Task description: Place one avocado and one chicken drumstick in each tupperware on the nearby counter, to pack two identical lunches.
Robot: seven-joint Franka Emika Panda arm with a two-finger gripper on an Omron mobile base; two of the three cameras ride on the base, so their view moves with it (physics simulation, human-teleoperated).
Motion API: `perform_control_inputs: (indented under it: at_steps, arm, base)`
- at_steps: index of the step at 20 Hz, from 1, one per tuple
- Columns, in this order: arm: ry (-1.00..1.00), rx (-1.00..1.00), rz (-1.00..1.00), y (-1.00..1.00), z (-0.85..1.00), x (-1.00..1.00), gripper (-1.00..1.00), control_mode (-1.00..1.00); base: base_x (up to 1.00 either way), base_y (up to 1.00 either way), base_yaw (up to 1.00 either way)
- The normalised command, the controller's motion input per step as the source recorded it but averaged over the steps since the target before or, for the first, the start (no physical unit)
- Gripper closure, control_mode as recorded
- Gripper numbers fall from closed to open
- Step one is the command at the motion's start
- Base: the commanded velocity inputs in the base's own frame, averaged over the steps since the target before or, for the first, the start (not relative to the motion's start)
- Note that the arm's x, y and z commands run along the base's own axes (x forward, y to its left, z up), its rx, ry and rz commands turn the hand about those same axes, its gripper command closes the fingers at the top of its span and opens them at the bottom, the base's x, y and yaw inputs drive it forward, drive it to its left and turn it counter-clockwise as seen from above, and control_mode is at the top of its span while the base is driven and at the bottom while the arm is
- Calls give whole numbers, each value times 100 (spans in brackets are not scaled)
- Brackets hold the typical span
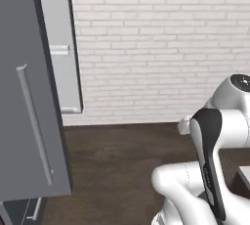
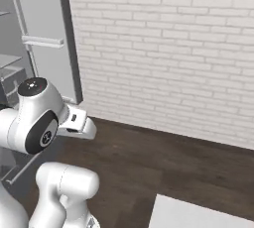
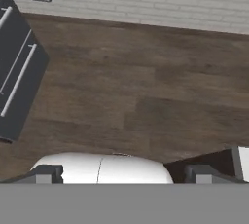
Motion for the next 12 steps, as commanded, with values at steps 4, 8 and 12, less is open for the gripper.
perform_control_inputs:
  at_steps: [4, 8, 12]
  arm:
    - [0, 0, 0, 0, 0, 0, -100, 100]
    - [0, 0, 0, 0, 0, 0, -100, 100]
    - [0, 0, 0, 0, 0, 0, -100, 100]
  base:
    - [100, -1, 30]
    - [100, -9, 44]
    - [100, -5, 59]
